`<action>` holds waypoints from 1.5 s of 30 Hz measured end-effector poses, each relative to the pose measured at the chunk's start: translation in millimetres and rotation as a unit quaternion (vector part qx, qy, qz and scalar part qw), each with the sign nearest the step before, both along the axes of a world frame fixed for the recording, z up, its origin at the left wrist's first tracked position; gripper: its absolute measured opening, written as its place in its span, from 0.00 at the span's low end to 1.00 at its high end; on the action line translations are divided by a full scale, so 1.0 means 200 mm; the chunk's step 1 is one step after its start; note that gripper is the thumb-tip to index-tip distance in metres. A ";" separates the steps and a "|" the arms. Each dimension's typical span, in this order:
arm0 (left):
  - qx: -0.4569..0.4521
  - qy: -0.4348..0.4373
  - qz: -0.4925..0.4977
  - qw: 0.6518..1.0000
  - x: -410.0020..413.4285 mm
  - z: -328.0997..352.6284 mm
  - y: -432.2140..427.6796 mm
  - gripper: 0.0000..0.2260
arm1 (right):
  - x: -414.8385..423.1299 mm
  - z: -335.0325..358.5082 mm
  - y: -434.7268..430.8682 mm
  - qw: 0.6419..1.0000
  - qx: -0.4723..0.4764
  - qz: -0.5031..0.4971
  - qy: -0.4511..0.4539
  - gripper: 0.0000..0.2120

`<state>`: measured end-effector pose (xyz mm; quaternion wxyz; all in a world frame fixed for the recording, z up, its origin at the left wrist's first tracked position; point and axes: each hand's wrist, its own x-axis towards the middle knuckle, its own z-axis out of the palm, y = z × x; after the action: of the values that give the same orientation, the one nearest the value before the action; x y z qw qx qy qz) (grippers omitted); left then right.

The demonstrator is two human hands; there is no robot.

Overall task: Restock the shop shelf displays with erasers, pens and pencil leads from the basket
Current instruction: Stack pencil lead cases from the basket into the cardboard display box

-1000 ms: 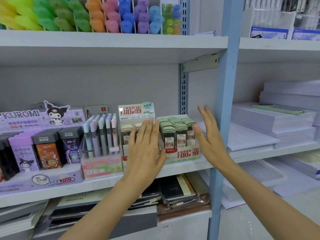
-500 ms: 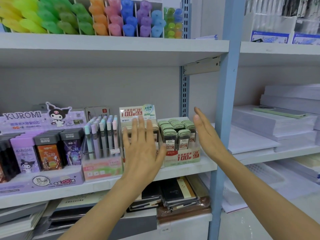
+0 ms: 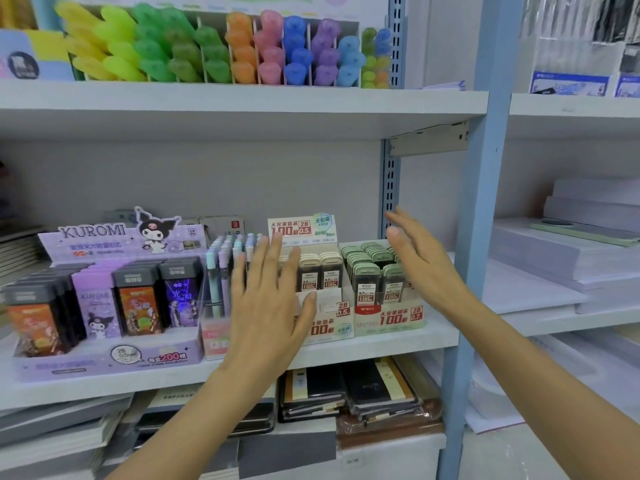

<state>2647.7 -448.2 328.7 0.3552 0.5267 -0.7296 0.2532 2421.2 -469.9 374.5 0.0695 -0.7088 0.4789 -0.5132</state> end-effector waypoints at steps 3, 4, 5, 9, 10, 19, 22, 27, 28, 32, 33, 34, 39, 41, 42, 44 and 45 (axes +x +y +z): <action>-0.027 0.053 0.040 0.997 0.15 -0.02 0.03 0.32 | 0.20 0.01 0.04 0.998 -0.039 0.055 0.020 0.25; -0.024 0.077 0.052 0.995 0.21 -0.02 0.04 0.32 | 0.28 0.00 0.04 0.997 -0.029 0.064 0.041 0.27; -0.015 0.097 0.061 0.993 0.26 -0.02 0.05 0.33 | 0.34 -0.01 0.02 0.996 -0.012 0.059 0.070 0.28; 0.065 0.111 0.057 0.990 0.40 -0.05 0.02 0.35 | 0.49 -0.02 -0.05 0.960 0.040 -0.089 0.263 0.29; 0.076 0.107 0.052 0.990 0.41 -0.06 0.01 0.34 | 0.51 -0.03 -0.06 0.946 0.040 -0.110 0.302 0.28; 0.020 0.094 0.035 0.995 0.51 -0.06 0.01 0.34 | 0.52 -0.04 -0.06 0.969 -0.043 0.033 0.240 0.28; -0.025 0.110 0.084 0.990 0.65 -0.03 0.04 0.33 | 0.66 -0.02 -0.06 0.974 -0.034 0.131 0.181 0.28; 0.031 0.102 0.169 0.980 0.91 -0.03 0.10 0.36 | 0.90 -0.04 -0.12 0.970 -0.018 0.137 0.200 0.28; 0.043 0.087 0.170 0.981 0.94 -0.04 0.10 0.36 | 0.92 -0.05 -0.13 0.972 -0.031 0.134 0.193 0.27; 0.065 0.053 0.159 0.984 0.96 -0.05 0.09 0.37 | 0.96 -0.04 -0.15 0.972 -0.053 0.139 0.181 0.23; 0.070 0.050 0.163 0.983 0.95 -0.05 0.08 0.38 | 0.96 -0.04 -0.15 0.972 -0.041 0.150 0.176 0.23; 0.072 0.049 0.166 0.982 0.94 -0.04 0.07 0.39 | 0.95 -0.03 -0.15 0.971 -0.027 0.160 0.173 0.23; 0.027 0.043 0.155 0.987 0.91 -0.08 0.09 0.37 | 0.84 0.02 -0.07 0.981 -0.042 0.133 0.132 0.24; 0.008 0.036 0.114 0.993 0.85 -0.09 0.09 0.36 | 0.73 0.03 -0.01 0.985 -0.071 0.117 0.105 0.23; 0.001 0.035 0.086 0.996 0.80 -0.10 0.08 0.35 | 0.66 0.04 0.01 0.987 -0.085 0.103 0.095 0.23; -0.010 0.024 0.029 0.999 0.67 -0.09 0.07 0.33 | 0.47 0.04 0.05 0.990 -0.105 0.060 0.078 0.21; -0.013 0.014 0.003 1.000 0.59 -0.08 0.06 0.32 | 0.37 0.03 0.06 0.990 -0.114 0.033 0.069 0.20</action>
<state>2765.4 -435.2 313.2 0.3715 0.5273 -0.7197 0.2567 2494.7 -457.4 380.4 -0.0285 -0.7613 0.3974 -0.5116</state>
